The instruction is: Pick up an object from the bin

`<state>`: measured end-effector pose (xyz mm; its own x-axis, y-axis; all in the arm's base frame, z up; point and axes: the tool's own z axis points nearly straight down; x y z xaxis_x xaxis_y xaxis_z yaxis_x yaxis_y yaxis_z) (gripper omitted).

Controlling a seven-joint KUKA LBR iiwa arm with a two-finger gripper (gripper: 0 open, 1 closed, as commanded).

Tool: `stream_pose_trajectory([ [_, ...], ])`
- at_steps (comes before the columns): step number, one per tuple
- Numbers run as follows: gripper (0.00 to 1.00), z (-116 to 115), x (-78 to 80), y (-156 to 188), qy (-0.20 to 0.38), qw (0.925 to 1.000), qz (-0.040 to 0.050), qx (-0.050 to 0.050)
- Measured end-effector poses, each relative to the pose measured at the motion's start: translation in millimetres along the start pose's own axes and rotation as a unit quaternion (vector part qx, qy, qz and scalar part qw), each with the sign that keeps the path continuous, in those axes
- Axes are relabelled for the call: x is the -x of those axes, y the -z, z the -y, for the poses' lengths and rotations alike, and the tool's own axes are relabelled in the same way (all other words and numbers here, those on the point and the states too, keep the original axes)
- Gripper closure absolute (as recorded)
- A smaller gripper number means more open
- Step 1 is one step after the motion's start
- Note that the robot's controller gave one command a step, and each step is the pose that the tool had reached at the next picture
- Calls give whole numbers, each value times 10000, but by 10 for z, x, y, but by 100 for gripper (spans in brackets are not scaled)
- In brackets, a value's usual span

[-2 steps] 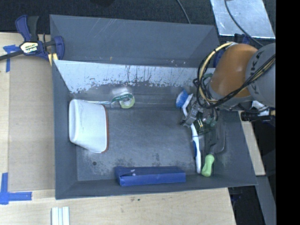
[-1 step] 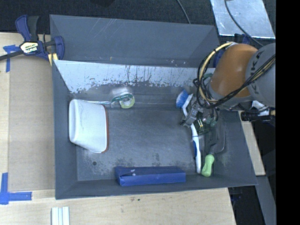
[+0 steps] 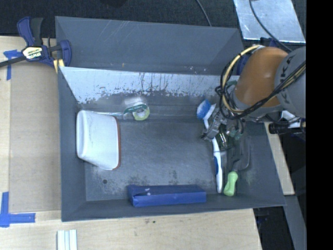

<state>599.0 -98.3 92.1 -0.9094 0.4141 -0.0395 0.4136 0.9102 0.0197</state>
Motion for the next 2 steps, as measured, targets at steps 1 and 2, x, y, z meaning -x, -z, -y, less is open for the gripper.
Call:
stream_pose_trajectory([
  [1, 100, 0, 1, 226, 9, 10000, -4, 1],
  [2, 100, -4, 9, 377, 17, 10000, 0, 4],
])
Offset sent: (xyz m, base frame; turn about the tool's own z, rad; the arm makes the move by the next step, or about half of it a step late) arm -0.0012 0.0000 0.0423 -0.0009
